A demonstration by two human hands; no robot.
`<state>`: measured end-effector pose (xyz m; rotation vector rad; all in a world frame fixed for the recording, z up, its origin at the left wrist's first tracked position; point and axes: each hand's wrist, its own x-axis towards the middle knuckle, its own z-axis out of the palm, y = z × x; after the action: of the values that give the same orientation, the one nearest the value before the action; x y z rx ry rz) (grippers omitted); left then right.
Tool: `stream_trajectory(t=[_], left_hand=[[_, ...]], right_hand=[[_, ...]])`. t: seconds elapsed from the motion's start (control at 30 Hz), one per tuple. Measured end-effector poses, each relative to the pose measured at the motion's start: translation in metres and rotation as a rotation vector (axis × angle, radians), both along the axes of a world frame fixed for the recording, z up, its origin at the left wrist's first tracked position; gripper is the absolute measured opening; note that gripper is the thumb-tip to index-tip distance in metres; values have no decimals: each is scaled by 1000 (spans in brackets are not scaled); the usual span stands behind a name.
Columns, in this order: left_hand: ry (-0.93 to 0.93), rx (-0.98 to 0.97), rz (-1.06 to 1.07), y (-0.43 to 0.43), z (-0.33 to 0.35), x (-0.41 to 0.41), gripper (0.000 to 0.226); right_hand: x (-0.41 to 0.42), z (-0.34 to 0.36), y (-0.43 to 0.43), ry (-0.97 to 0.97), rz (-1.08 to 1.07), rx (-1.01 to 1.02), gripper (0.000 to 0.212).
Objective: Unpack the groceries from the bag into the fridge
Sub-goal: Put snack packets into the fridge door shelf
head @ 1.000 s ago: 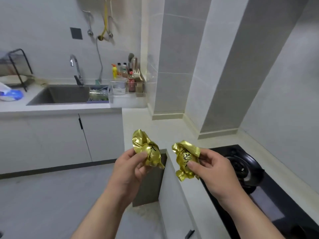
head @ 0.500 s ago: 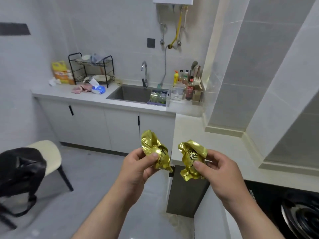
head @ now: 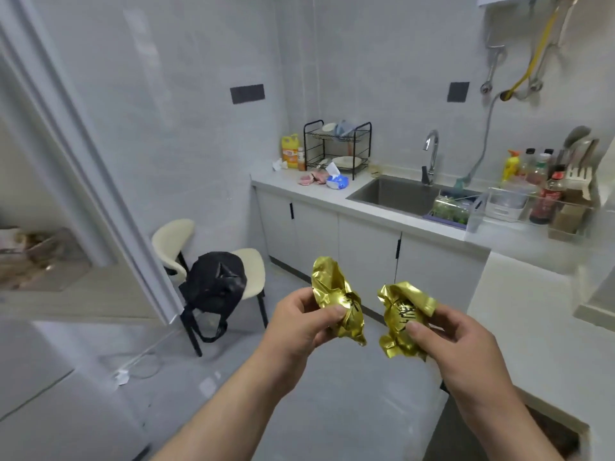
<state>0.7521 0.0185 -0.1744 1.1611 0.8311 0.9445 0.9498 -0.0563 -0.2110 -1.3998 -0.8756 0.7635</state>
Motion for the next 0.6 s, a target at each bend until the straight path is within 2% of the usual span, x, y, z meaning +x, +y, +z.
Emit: stream_trajectory(t=[0.2, 0.6], left_hand=[[22, 46, 214, 4, 9, -55, 15], [-124, 65, 492, 5, 31, -193, 15]], right_hand=[[-50, 14, 40, 26, 199, 39, 26], [-184, 54, 87, -56, 474, 67, 26]])
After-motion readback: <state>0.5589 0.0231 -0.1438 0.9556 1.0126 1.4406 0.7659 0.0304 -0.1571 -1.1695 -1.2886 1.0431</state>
